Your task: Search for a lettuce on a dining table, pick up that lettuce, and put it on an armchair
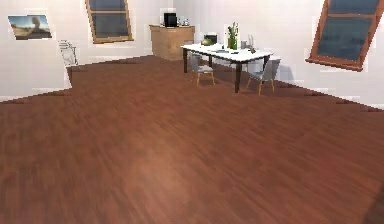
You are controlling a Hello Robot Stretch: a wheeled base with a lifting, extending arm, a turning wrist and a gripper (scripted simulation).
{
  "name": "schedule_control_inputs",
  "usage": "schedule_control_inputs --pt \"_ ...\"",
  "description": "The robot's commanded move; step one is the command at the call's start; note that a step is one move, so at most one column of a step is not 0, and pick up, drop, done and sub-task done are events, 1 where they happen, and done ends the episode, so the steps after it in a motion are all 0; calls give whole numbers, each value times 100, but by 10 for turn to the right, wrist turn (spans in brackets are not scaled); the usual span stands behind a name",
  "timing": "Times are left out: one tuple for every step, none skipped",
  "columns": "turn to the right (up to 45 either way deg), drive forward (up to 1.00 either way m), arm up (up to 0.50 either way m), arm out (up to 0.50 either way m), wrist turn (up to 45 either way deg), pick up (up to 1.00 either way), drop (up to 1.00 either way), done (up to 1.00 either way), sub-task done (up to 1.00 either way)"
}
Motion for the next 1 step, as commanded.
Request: schedule_control_inputs --pt "180 0 0 0 0 0 0 0 0"
